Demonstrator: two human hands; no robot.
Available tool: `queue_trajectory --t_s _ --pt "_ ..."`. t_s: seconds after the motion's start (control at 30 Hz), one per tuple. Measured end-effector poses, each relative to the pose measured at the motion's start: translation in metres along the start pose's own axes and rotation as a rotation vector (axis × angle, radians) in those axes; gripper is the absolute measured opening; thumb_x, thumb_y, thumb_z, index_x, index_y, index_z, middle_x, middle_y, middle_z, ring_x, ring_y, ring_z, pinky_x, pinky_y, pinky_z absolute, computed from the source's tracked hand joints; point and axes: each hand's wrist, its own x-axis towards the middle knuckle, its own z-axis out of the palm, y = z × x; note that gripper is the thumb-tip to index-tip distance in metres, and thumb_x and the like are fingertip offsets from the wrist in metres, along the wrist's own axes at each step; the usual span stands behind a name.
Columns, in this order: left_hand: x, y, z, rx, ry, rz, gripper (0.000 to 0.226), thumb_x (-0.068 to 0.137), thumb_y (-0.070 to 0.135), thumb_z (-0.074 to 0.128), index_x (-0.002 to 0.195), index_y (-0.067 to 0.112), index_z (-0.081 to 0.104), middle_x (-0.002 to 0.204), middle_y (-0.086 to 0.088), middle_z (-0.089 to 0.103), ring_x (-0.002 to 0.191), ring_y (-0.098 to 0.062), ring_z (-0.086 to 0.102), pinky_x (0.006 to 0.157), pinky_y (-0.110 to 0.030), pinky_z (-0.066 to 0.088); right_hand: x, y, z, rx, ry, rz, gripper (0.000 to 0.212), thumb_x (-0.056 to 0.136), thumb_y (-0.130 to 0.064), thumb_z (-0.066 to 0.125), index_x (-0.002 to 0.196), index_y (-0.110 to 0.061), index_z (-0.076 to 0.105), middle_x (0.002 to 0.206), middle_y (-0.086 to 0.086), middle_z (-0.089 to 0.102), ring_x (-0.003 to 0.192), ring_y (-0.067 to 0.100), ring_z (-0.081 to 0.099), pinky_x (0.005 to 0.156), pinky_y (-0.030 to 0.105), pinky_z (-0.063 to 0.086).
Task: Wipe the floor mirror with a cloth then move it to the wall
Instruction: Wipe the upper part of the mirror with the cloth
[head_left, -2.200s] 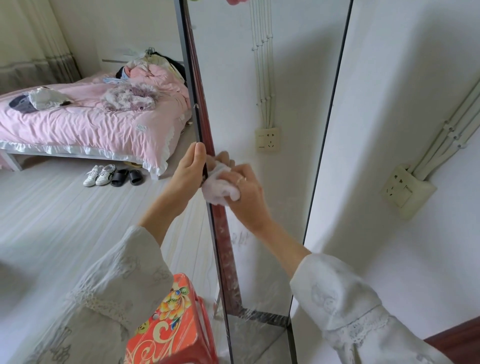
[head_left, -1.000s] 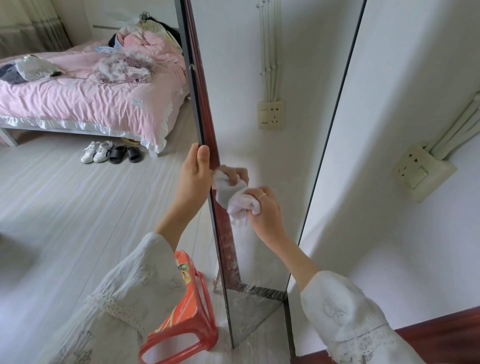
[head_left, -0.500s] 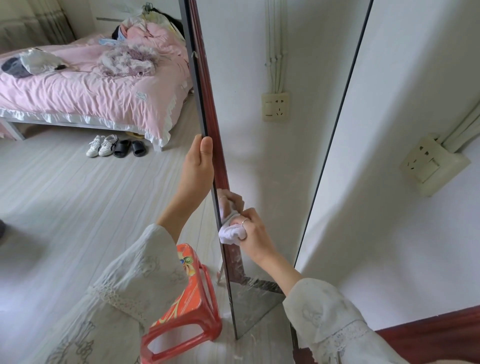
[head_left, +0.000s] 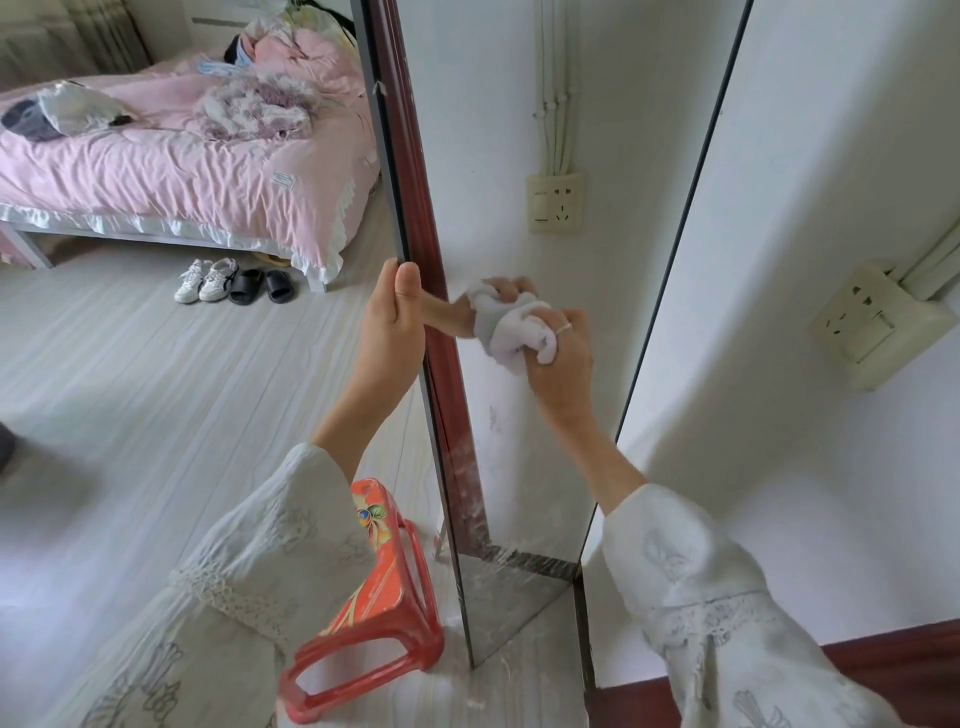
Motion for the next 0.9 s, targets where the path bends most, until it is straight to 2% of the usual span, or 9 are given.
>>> queue_trajectory --t_s 0.07,0.17,0.23,0.3,0.4,0.47,0.6,0.73,0.9 --pt "0.0 0.0 0.0 -0.006 0.011 -0.003 0.034 0.101 0.02 0.025 0.067 0.021 0.029 0.065 0.007 0.026 0.051 0.004 0.031 0.055 -0.009 0.031 -0.027 0.024 0.008 0.001 -0.131 0.134 0.016 0.085 0.0 0.056 0.099 -0.002 0.064 0.101 0.011 0.047 0.088 0.017 0.049 0.073 0.009 0.038" --pt "-0.002 0.001 0.001 0.011 0.01 0.019 0.034 0.101 0.019 0.025 0.067 0.022 0.028 0.066 0.007 0.024 0.052 0.004 0.031 0.057 -0.008 0.032 -0.057 0.052 0.009 -0.113 -0.332 0.276 0.015 0.088 -0.002 0.051 0.098 -0.003 0.063 0.1 0.004 0.042 0.09 0.025 0.052 0.064 0.001 0.035" --pt "-0.003 0.001 0.001 0.018 0.002 0.024 0.034 0.101 0.02 0.025 0.067 0.022 0.028 0.066 0.007 0.025 0.052 0.004 0.033 0.058 -0.007 0.032 -0.061 0.056 0.004 -0.162 -0.387 0.326 0.018 0.088 -0.003 0.049 0.1 -0.004 0.063 0.101 0.007 0.045 0.09 0.027 0.054 0.06 0.0 0.034" --pt "-0.002 0.0 0.0 0.014 -0.005 0.016 0.034 0.101 0.02 0.025 0.067 0.021 0.028 0.065 0.007 0.026 0.052 0.004 0.033 0.058 -0.007 0.032 -0.051 0.048 -0.004 -0.171 -0.357 0.318 0.023 0.087 0.0 0.049 0.105 -0.005 0.063 0.107 0.013 0.05 0.087 0.024 0.052 0.059 0.004 0.034" --pt "0.001 -0.001 -0.002 0.009 -0.003 0.016 0.034 0.101 0.021 0.025 0.067 0.022 0.03 0.066 0.007 0.028 0.053 0.005 0.034 0.058 -0.008 0.033 -0.02 0.017 -0.016 -0.131 -0.172 0.182 0.025 0.083 0.006 0.052 0.105 0.0 0.064 0.107 0.018 0.056 0.088 0.027 0.056 0.065 0.006 0.031" --pt "0.001 -0.001 -0.001 0.018 0.002 0.031 0.034 0.101 0.02 0.025 0.067 0.023 0.03 0.065 0.008 0.029 0.052 0.005 0.034 0.057 -0.008 0.032 0.006 -0.011 -0.019 -0.048 -0.073 0.062 0.023 0.082 0.006 0.054 0.102 0.001 0.065 0.1 0.015 0.055 0.085 0.024 0.055 0.066 0.001 0.033" --pt "0.0 -0.001 -0.003 0.012 -0.027 0.028 0.034 0.101 0.021 0.025 0.068 0.025 0.033 0.065 0.009 0.031 0.051 0.005 0.034 0.054 -0.008 0.032 0.027 -0.048 -0.009 0.082 -0.031 -0.06 0.02 0.084 -0.001 0.053 0.099 -0.002 0.066 0.097 0.01 0.051 0.081 0.012 0.05 0.07 -0.001 0.038" --pt "0.0 0.0 -0.002 0.005 -0.019 0.002 0.034 0.101 0.021 0.025 0.067 0.022 0.03 0.064 0.007 0.03 0.049 0.005 0.035 0.054 -0.007 0.033 -0.012 -0.019 0.013 -0.012 -0.032 -0.128 0.019 0.08 0.004 0.059 0.096 -0.003 0.068 0.097 0.019 0.055 0.081 0.013 0.05 0.072 0.001 0.04" --pt "0.0 0.002 -0.002 0.004 -0.002 0.009 0.034 0.101 0.019 0.025 0.067 0.021 0.028 0.064 0.007 0.025 0.05 0.004 0.032 0.054 -0.008 0.032 -0.068 0.028 0.023 -0.078 -0.29 0.125 0.016 0.08 0.004 0.059 0.09 -0.004 0.068 0.099 0.016 0.053 0.079 0.022 0.054 0.07 0.026 0.047"
